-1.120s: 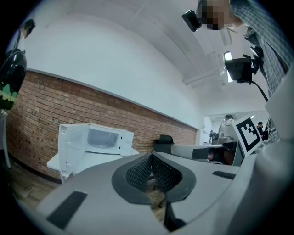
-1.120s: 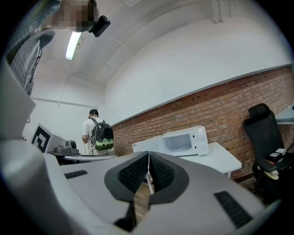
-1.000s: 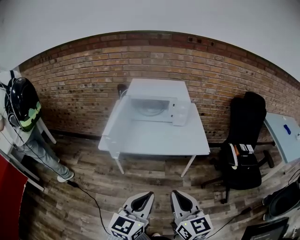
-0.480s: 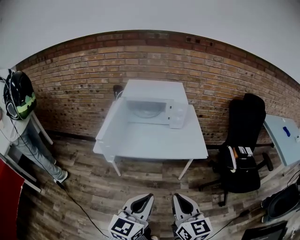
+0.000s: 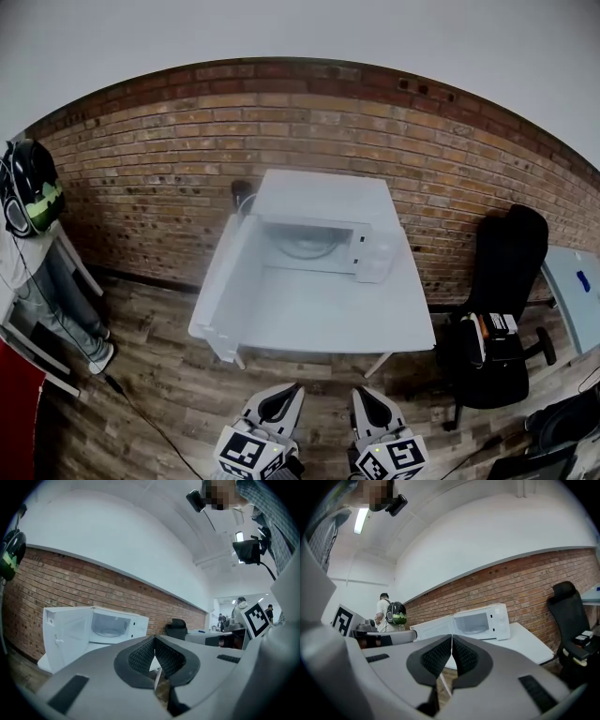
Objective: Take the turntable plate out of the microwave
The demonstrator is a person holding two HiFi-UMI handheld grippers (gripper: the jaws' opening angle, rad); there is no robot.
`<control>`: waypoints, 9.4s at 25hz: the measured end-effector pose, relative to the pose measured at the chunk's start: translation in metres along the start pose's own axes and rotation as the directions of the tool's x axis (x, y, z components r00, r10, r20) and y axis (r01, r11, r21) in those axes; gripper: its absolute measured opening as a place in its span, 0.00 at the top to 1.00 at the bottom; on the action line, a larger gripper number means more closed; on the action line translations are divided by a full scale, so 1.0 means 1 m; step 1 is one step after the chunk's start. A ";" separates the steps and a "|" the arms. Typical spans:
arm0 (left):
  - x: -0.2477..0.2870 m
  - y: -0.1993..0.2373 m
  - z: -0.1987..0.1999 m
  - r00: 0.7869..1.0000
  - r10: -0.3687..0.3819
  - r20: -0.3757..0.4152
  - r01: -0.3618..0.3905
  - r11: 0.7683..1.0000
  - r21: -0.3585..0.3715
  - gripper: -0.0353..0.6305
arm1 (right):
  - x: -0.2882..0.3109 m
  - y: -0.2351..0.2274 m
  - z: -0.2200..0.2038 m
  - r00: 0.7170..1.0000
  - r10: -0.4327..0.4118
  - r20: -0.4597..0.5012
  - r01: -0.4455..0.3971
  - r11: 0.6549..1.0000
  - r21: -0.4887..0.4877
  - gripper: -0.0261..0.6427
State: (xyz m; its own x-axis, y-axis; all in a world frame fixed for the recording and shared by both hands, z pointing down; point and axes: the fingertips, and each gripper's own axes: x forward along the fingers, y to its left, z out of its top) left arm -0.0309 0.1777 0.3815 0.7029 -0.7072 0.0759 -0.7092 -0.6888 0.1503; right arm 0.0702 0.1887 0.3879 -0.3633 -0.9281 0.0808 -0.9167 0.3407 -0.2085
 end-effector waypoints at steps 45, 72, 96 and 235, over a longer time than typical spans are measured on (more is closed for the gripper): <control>0.288 0.229 0.018 0.985 0.150 -0.088 -0.157 0.985 -0.074 0.93 | 0.351 -0.147 0.019 0.955 0.226 -0.193 -0.241 0.969 -0.057 0.93; 0.370 0.312 -0.073 0.983 0.083 -0.167 -0.175 0.721 -0.671 0.74 | 0.388 -0.172 -0.023 0.942 0.124 -0.312 -0.144 0.989 -0.043 0.93; 0.387 0.367 -0.103 0.949 0.244 -0.202 -0.276 0.324 -0.905 0.72 | 0.399 -0.178 -0.037 0.926 0.116 -0.358 -0.140 0.989 -0.040 0.93; 0.324 0.321 -0.073 0.973 0.133 0.189 0.177 0.092 -0.980 0.87 | 0.434 -0.200 -0.079 0.999 0.041 0.035 -0.046 0.299 0.953 0.88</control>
State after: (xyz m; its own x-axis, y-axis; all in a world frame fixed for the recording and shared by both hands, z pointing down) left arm -0.0265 -0.2611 0.5264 0.5794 -0.8098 -0.0920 0.1126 -0.0322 0.9931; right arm 0.0831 -0.2703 0.5417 -0.3950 -0.9179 0.0380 -0.0988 0.0013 -0.9951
